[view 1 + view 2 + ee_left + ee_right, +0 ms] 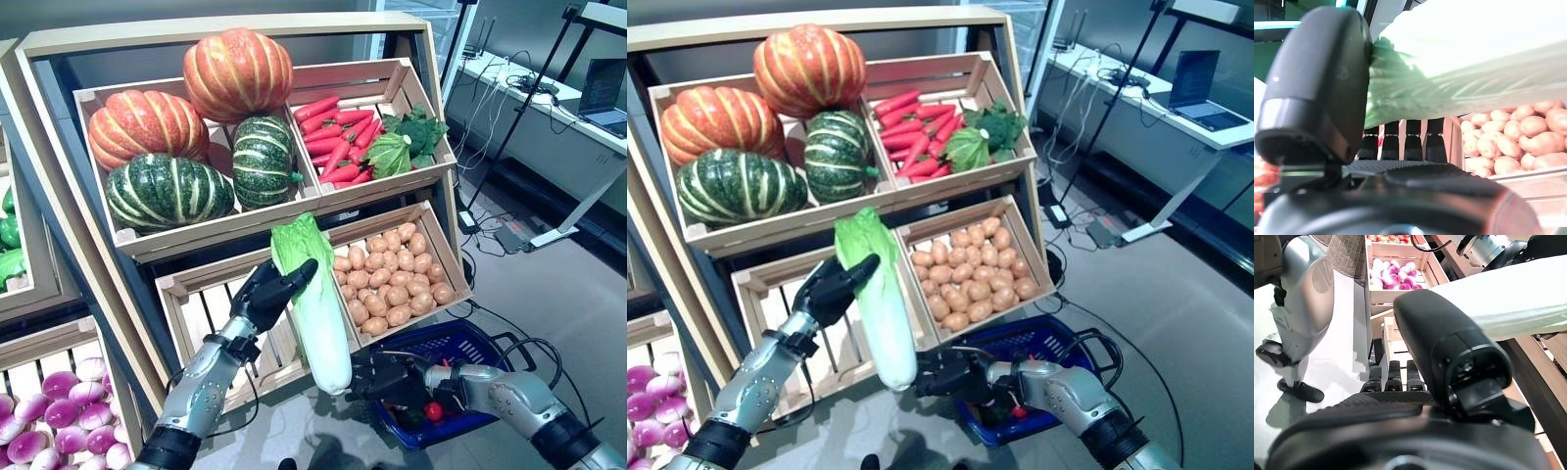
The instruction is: Put vegetables into the basket
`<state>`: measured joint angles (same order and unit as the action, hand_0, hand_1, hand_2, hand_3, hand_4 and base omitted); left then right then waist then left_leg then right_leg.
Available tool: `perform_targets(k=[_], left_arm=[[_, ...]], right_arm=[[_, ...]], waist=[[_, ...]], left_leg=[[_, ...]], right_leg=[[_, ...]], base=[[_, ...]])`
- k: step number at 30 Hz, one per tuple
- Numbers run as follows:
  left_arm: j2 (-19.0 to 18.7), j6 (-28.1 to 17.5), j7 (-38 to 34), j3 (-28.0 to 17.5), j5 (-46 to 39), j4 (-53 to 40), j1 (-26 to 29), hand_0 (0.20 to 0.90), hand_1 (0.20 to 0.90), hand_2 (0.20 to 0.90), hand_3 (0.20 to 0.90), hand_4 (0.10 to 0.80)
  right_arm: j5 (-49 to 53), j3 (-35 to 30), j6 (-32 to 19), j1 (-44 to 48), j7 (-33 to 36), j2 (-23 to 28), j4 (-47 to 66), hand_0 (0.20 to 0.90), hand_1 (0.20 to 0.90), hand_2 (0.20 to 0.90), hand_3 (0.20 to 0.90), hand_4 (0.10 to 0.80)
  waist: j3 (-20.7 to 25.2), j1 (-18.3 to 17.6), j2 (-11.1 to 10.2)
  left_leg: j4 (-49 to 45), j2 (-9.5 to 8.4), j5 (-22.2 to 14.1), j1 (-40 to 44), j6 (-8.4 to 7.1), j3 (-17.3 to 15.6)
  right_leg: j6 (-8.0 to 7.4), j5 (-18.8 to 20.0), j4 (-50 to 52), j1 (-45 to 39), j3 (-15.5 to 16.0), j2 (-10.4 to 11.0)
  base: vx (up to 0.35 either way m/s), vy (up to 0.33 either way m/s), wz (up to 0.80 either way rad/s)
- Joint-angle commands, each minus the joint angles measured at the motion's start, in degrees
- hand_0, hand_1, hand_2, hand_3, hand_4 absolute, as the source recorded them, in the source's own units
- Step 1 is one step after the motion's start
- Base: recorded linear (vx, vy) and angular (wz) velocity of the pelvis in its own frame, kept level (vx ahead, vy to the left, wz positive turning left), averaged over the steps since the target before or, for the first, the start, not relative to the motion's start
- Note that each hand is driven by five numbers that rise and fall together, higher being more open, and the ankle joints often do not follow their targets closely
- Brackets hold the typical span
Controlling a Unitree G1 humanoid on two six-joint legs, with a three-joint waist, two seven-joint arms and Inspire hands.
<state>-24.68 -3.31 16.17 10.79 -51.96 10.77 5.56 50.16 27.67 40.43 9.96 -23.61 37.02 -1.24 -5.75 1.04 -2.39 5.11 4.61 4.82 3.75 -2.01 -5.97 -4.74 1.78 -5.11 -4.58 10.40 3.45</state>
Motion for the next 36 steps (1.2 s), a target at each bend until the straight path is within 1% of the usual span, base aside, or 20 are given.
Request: perform_targets(k=[1,3,9,11,17,24,33,36], left_arm=[[1.99,-3.42,4.85,5.75,0.72,3.31,6.68,0.3,0.3,0.3,0.3,0.4],[2.41,-3.61,5.33,5.8,0.6,3.64,6.68,0.3,0.3,0.3,0.3,0.4],[3.47,-4.79,5.48,5.93,-0.87,3.95,7.02,0.3,0.3,0.3,0.3,0.4],[4.01,-4.56,5.49,6.1,-0.05,3.68,7.25,0.3,0.3,0.3,0.3,0.4],[4.25,-3.38,5.88,7.16,0.43,3.7,7.84,0.3,0.3,0.3,0.3,0.4],[4.22,-1.85,7.13,8.64,2.78,3.98,7.82,0.3,0.3,0.3,0.3,0.4],[3.76,-0.17,6.76,10.2,4.68,3.23,8.58,0.3,0.3,0.3,0.3,0.4],[3.46,-0.23,6.75,10.82,5.25,3.62,8.56,0.3,0.3,0.3,0.3,0.4]], right_arm=[[16.4,-5.33,-7.43,11.08,-2.26,-8.2,8.81,0.9,0.9,0.9,0.9,0.8],[18.49,-5.98,-8.16,11.36,0.19,-9.54,8.95,0.9,0.9,0.9,0.9,0.8],[19.97,-6.23,-9.18,11.61,4.29,-12.84,8.25,0.9,0.9,0.9,0.9,0.8],[21.07,-6.2,-9.27,11.68,6.23,-13.83,8.32,0.9,0.9,0.9,0.9,0.8],[21.63,-6.0,-10.29,12.11,8.89,-16.26,6.98,0.9,0.9,0.9,0.9,0.8],[20.82,-5.74,-9.7,12.5,9.29,-17.1,6.04,0.9,0.9,0.9,0.9,0.8],[20.77,-5.54,-11.17,13.45,8.97,-17.42,5.22,0.9,0.9,0.9,0.9,0.8],[21.34,-5.65,-11.56,13.81,9.18,-17.28,5.6,0.9,0.9,0.9,0.9,0.8]], waist=[[2.65,-0.06,-1.54],[2.64,-0.08,-1.52],[2.78,-0.12,-1.46],[2.72,-0.1,-1.44],[2.69,0.05,-1.41],[2.78,0.06,-1.37],[2.6,-0.02,-1.33],[2.54,-0.03,-1.28]], left_leg=[[-0.11,0.77,-4.56,1.24,-2.54,1.39],[-0.11,0.75,-4.61,1.21,-2.53,1.47],[-0.11,0.85,-4.72,1.19,-2.45,1.25],[-0.11,0.86,-4.72,1.18,-2.44,1.2],[-0.11,0.9,-4.77,1.13,-2.39,1.19],[-0.11,0.72,-4.92,1.11,-2.23,1.2],[-0.11,0.68,-5.0,1.16,-2.09,1.12],[-0.11,0.73,-5.02,1.22,-2.12,1.08]], right_leg=[[-3.3,1.61,0.11,-0.8,0.4,3.71],[-3.23,1.58,0.11,-0.81,0.41,3.67],[-3.25,1.54,0.11,-0.66,0.33,3.81],[-3.26,1.59,0.11,-0.61,0.3,3.89],[-3.29,1.55,0.11,-0.62,0.48,4.05],[-3.34,1.48,0.11,-0.53,0.29,4.15],[-3.37,1.4,0.11,-0.54,-0.03,4.05],[-3.41,1.42,0.11,-0.57,-0.01,4.1]], base=[[-0.008,-0.002,-0.05],[-0.001,0.0,-0.02],[0.0,0.0,0.0],[0.0,0.0,0.0],[0.0,0.0,0.0],[0.0,0.0,0.0],[0.0,0.0,0.0],[0.0,0.0,0.0]])
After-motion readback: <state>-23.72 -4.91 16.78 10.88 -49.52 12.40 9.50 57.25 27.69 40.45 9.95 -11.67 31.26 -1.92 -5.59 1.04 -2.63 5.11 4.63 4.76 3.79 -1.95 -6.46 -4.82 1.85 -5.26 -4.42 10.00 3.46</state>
